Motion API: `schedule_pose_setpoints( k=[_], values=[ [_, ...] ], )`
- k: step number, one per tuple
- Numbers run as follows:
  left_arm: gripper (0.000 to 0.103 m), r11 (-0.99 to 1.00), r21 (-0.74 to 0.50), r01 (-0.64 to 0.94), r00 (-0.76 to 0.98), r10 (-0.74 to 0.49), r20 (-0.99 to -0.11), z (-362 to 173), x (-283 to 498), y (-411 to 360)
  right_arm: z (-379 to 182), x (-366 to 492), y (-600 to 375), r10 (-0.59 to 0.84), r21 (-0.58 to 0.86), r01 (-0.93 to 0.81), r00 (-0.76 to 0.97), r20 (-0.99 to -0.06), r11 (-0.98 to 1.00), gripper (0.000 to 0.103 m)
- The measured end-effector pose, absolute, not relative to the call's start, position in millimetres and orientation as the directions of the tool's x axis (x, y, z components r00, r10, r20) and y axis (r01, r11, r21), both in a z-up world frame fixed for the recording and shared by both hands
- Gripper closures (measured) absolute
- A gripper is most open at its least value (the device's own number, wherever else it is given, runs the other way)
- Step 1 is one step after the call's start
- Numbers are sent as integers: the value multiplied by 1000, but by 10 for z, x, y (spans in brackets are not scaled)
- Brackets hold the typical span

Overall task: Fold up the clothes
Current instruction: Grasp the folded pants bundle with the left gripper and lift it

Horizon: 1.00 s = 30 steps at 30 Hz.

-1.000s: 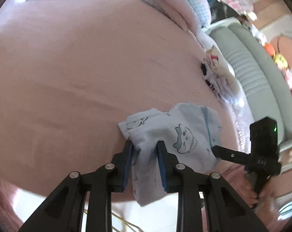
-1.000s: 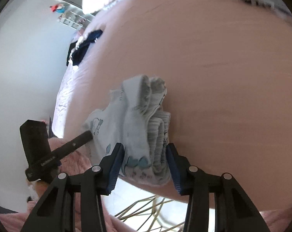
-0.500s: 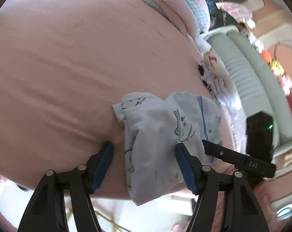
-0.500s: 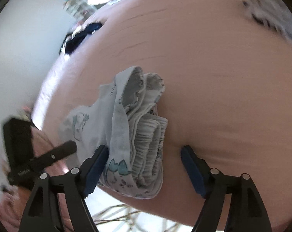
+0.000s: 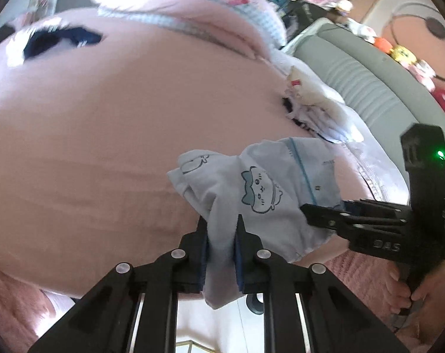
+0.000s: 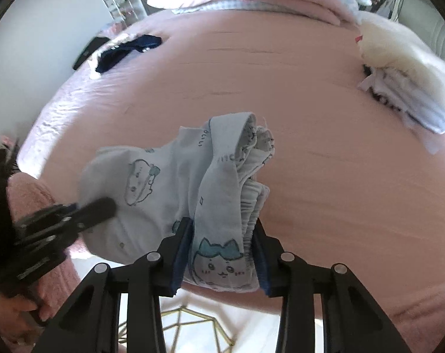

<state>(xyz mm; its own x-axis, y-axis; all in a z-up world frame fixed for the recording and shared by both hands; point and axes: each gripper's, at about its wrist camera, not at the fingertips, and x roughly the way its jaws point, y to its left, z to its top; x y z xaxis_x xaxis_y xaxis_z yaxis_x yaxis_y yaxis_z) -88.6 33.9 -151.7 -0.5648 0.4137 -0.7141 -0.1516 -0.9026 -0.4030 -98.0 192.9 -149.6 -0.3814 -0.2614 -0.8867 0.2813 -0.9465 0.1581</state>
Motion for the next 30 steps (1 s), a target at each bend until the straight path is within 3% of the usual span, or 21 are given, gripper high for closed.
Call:
schedule_pose_setpoints(
  k=[11, 21, 27, 30],
  values=[
    [91, -868, -422, -261, -547, 493, -677, -1129, -1171, 634, -889, -974, 2226, -199, 89, 239, -492, -847, -967, 67],
    [91, -815, -353, -460, -464, 559, -687, -906, -1871, 1582, -694, -1150, 3159, -135, 104, 87, -552, -823, -991, 66],
    [91, -786, -282, -550, -457, 566, -686, -654, -2694, 2351, -495, -1894, 4151, -176, 284, -59, -657, -733, -957, 66],
    [91, -768, -259, -586, -468, 582, -665, -412, -3086, 2790, -272, -2364, 4513, -134, 259, -80, -691, -711, -963, 66]
  ],
)
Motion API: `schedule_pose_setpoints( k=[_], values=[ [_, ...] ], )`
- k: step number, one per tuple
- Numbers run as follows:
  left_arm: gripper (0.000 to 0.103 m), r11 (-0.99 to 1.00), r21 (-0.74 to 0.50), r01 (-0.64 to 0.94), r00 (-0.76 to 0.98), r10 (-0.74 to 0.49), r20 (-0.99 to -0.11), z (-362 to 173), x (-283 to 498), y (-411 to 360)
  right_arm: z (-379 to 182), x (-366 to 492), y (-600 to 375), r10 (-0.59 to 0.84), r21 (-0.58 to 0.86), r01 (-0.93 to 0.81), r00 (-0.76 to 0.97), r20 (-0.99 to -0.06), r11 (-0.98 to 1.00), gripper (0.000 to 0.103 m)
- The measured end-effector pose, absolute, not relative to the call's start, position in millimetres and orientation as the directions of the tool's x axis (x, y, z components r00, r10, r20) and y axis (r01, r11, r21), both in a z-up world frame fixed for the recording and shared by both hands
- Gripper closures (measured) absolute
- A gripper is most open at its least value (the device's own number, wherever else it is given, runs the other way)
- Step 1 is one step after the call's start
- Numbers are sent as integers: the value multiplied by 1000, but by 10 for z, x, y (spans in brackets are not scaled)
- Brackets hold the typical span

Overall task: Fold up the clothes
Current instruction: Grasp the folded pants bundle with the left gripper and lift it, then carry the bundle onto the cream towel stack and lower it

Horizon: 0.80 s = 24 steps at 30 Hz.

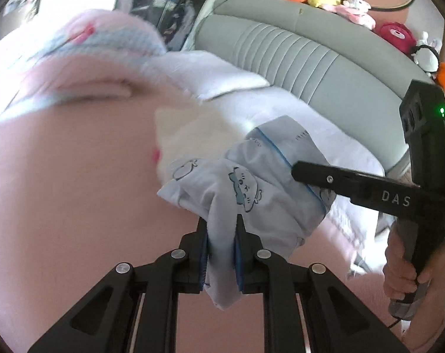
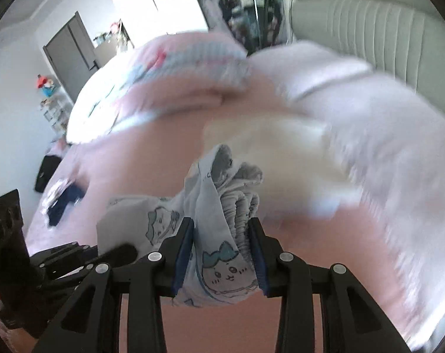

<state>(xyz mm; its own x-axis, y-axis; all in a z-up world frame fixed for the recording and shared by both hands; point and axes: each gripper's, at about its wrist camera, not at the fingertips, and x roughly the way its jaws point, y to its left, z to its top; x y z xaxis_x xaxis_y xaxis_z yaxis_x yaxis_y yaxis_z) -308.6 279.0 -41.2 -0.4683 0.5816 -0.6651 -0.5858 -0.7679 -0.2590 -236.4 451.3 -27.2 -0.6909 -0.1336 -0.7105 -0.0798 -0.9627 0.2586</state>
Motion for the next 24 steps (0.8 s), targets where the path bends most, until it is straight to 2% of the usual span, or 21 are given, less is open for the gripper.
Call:
schedule_pose_setpoints(
  k=[5, 9, 10, 12, 14, 19, 20, 22, 24],
  values=[
    [91, -751, -253, -610, -488, 607, -627, -227, -3732, 3368, -138, -2958, 4995, -91, 222, -101, -695, -713, -970, 66],
    [89, -760, -309, -571, -420, 594, -686, -579, -4211, 3585, -592, -3339, 5345, -112, 278, -147, -668, -735, -949, 66],
    [87, -769, -335, -545, -384, 584, -715, -793, -4367, 3597, -773, -3436, 5431, -121, 297, -170, -647, -753, -940, 66],
    [69, -773, -397, -494, -314, 585, -748, -1095, -4512, 3557, -990, -3526, 5597, -167, 370, -201, -635, -754, -907, 66],
    [70, -764, -463, -450, -315, 620, -718, -1114, -4547, 3409, -1074, -3527, 5755, -227, 466, -217, -654, -722, -858, 66],
    [70, -797, -368, -479, -560, 600, -571, -519, -4241, 3213, -797, -3315, 6023, -126, 474, -253, -764, -633, -844, 66],
    [70, -773, -347, -531, -545, 625, -559, -484, -4196, 3329, -756, -3275, 6033, -115, 469, -246, -779, -616, -848, 66],
    [70, -715, -305, -629, -482, 667, -569, -505, -4125, 3602, -784, -3326, 5794, -167, 420, -158, -752, -637, -894, 66],
    [70, -717, -274, -640, -442, 636, -632, -793, -4167, 3834, -818, -3377, 5558, -209, 369, -70, -720, -662, -927, 66]
  ],
)
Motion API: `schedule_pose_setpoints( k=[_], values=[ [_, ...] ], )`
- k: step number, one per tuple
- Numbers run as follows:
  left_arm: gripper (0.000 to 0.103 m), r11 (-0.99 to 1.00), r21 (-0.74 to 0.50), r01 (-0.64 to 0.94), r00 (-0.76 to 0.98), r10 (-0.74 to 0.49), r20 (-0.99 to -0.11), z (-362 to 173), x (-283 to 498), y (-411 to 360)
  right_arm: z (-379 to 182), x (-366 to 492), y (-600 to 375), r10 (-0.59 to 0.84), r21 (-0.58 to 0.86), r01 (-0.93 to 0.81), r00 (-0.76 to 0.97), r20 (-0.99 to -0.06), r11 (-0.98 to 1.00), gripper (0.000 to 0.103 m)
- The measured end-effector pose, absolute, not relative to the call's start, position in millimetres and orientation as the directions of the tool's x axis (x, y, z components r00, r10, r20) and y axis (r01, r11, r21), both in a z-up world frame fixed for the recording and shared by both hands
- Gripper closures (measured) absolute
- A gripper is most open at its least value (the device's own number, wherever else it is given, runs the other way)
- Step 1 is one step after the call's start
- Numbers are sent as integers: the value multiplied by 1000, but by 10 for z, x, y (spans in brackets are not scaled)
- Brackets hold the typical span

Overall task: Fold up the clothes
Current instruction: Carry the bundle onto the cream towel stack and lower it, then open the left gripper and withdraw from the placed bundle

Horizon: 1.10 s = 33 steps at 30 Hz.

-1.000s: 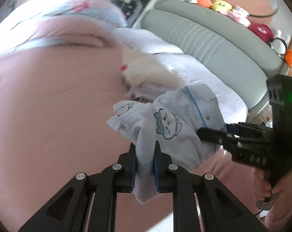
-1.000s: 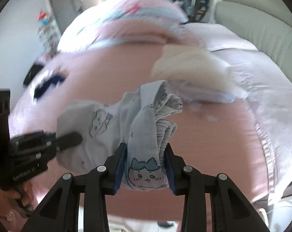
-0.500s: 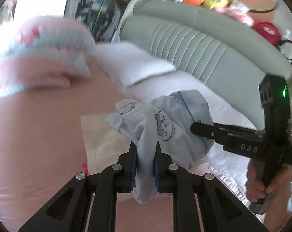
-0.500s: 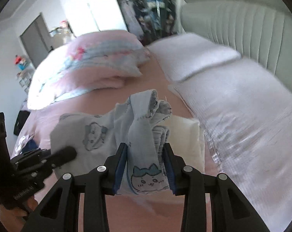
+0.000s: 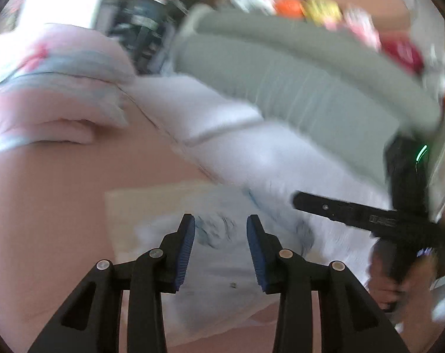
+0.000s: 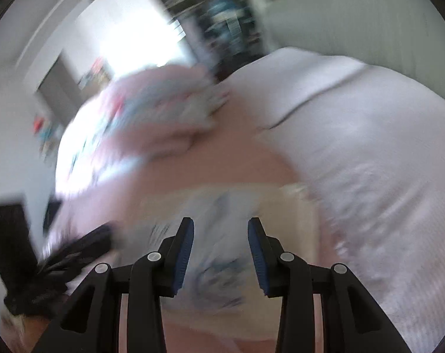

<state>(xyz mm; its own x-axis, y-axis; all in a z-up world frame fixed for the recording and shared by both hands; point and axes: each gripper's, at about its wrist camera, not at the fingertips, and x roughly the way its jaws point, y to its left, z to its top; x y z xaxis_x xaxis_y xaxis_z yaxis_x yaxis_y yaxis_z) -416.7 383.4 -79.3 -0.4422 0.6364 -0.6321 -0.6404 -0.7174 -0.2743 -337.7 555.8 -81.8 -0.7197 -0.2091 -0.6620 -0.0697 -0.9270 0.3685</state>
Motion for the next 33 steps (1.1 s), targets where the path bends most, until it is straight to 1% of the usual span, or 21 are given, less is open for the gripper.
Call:
schedule_pose_setpoints(
  k=[1, 3, 4, 6, 7, 8, 10, 13, 16, 17, 19, 20, 21, 23, 25, 26, 27, 28, 30, 31, 33],
  values=[
    [70, -720, -260, -644, -422, 617, -664, -954, -4197, 3953, -906, -3398, 5480, -177, 323, -82, -697, -695, -943, 65],
    [69, -716, -306, -628, -407, 637, -655, -1128, -4262, 3958, -1109, -3404, 5407, -123, 264, -120, -656, -745, -957, 64],
    [69, -712, -327, -621, -410, 651, -639, -1167, -4288, 3927, -1201, -3396, 5458, -136, 293, -144, -641, -755, -945, 63],
    [69, -717, -317, -621, -430, 649, -627, -1183, -4291, 3930, -1305, -3388, 5644, -196, 404, -200, -636, -747, -893, 49],
    [69, -721, -307, -621, -439, 644, -626, -1188, -4266, 3935, -1358, -3389, 5701, -216, 435, -214, -631, -745, -875, 47],
    [69, -726, -297, -620, -448, 638, -627, -1193, -4232, 3939, -1405, -3393, 5705, -211, 428, -217, -628, -749, -878, 43],
    [69, -733, -289, -616, -459, 632, -624, -1195, -4194, 3927, -1456, -3395, 5680, -190, 402, -215, -626, -756, -890, 42],
    [69, -727, -333, -600, -447, 650, -614, -1141, -4224, 3837, -1390, -3432, 5597, -149, 353, -207, -635, -758, -913, 41],
    [68, -714, -391, -581, -423, 675, -604, -1002, -4070, 3600, -1266, -3354, 5561, -102, 332, -231, -663, -742, -914, 41],
    [65, -713, -408, -570, -424, 681, -597, -926, -3975, 3491, -1203, -3321, 5550, -74, 327, -255, -675, -734, -910, 41],
    [50, -704, -443, -555, -454, 703, -548, -815, -3697, 3179, -1063, -3262, 5502, -23, 314, -291, -700, -714, -904, 41],
    [34, -703, -460, -543, -475, 708, -522, -791, -3518, 2966, -964, -3204, 5445, -8, 308, -286, -721, -693, -907, 38],
    [22, -705, -472, -529, -488, 708, -510, -800, -3387, 2800, -867, -3147, 5385, 6, 302, -281, -741, -672, -911, 38],
    [21, -720, -496, -485, -502, 694, -516, -872, -3122, 2433, -707, -3046, 5221, 33, 264, -266, -759, -651, -927, 38],
    [21, -753, -492, -437, -507, 658, -557, -954, -2878, 2081, -632, -2909, 4983, 43, 227, -254, -750, -660, -940, 32],
    [21, -778, -469, -418, -510, 629, -588, -984, -2766, 1899, -642, -2838, 4888, 20, 246, -254, -734, -679, -935, 28],
    [21, -802, -439, -405, -516, 597, -614, -996, -2681, 1747, -653, -2767, 4792, -6, 268, -253, -716, -698, -929, 27],
    [20, -828, -403, -390, -531, 560, -636, -988, -2602, 1595, -672, -2687, 4682, -65, 316, -247, -686, -725, -916, 27],
    [20, -878, -340, -338, -576, 478, -663, -893, -2506, 1269, -636, -2526, 4377, -158, 368, -192, -660, -734, -910, 26],
    [19, -895, -322, -309, -595, 446, -669, -826, -2496, 1130, -581, -2444, 4192, -167, 352, -159, -658, -734, -922, 26],
    [19, -925, -288, -249, -630, 380, -677, -692, -2475, 853, -453, -2346, 3826, -145, 286, -110, -660, -737, -952, 21]
  ],
)
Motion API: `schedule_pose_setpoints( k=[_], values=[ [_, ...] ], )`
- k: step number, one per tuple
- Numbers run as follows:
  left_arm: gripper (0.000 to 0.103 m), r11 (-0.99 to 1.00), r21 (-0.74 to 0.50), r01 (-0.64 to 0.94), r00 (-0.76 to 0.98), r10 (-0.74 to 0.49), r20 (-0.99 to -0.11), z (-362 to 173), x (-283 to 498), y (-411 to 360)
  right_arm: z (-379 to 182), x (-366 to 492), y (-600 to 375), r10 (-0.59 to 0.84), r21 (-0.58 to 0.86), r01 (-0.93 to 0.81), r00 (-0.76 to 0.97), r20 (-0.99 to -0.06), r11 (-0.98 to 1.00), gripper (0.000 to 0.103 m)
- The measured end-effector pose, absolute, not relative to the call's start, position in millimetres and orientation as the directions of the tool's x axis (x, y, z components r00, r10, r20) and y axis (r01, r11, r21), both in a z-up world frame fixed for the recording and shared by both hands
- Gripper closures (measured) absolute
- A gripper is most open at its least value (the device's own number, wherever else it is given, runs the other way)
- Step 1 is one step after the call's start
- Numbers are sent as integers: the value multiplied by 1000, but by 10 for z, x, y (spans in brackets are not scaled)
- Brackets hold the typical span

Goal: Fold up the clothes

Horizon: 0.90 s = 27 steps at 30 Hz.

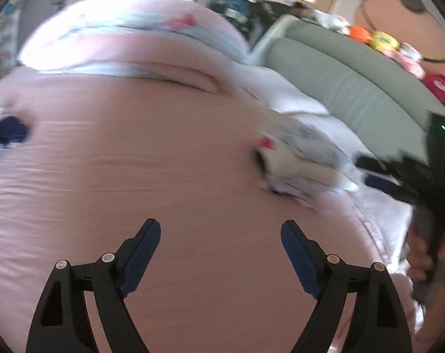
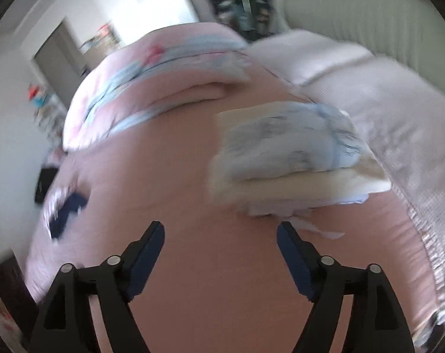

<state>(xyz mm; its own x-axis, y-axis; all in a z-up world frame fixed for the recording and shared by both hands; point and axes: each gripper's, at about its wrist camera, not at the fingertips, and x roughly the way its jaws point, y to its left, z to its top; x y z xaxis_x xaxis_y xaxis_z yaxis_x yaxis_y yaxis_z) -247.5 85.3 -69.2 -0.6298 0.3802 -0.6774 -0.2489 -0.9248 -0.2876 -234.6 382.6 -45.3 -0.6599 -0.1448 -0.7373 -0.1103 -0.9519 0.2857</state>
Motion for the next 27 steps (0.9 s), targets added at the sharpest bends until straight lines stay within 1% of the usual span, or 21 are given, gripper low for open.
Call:
schedule_pose_setpoints(
  k=[1, 3, 5, 7, 8, 9, 10, 11, 12, 15, 18, 22, 24, 27],
  values=[
    [19, -938, -270, -218, -646, 346, -681, -625, -2465, 714, -390, -2311, 3637, -133, 253, -89, -660, -739, -963, 21],
    [18, -948, -263, -182, -661, 315, -681, -462, -2471, 479, -294, -2247, 3350, -134, 224, -54, -656, -743, -973, 20],
    [16, -953, -255, -166, -667, 298, -683, -282, -2469, 276, -201, -2215, 3088, -148, 215, -24, -650, -745, -976, 20],
    [16, -968, -217, -127, -695, 243, -677, -131, -2420, 120, -98, -2191, 2829, -151, 201, -3, -647, -747, -980, 18],
    [16, -975, -197, -104, -714, 211, -667, -52, -2381, 30, -62, -2186, 2709, -146, 187, 5, -644, -751, -982, 13],
    [16, -979, -188, -83, -732, 188, -655, 17, -2340, -56, -26, -2181, 2590, -141, 173, 13, -641, -754, -985, 5],
    [16, -981, -182, -64, -749, 167, -641, 81, -2297, -140, 7, -2187, 2486, -136, 163, 19, -646, -751, -987, 1],
    [16, -984, -172, -42, -768, 142, -624, 152, -2255, -227, 42, -2192, 2381, -130, 152, 23, -652, -747, -988, 0],
    [16, -986, -162, -24, -782, 120, -612, 207, -2223, -297, 90, -2193, 2273, -120, 142, 21, -667, -735, -990, 0],
    [16, -990, -143, 14, -797, 75, -600, 318, -2148, -531, 132, -2292, 2023, -129, 127, 50, -645, -753, -991, 0],
    [16, -984, -173, 31, -808, 77, -584, 432, -1993, -766, 230, -2199, 1797, -131, 105, 79, -651, -747, -991, 0],
    [16, -966, -255, 30, -827, 120, -550, 568, -1731, -1011, 424, -1901, 1596, -63, 13, 77, -695, -716, -997, 0],
    [16, -968, -249, 41, -827, 107, -552, 615, -1584, -1062, 532, -1731, 1503, -27, -36, 72, -718, -695, -997, 0],
    [16, -973, -225, 49, -828, 86, -555, 655, -1381, -1084, 715, -1411, 1489, -19, -62, 80, -750, -662, -995, 0]
  ],
)
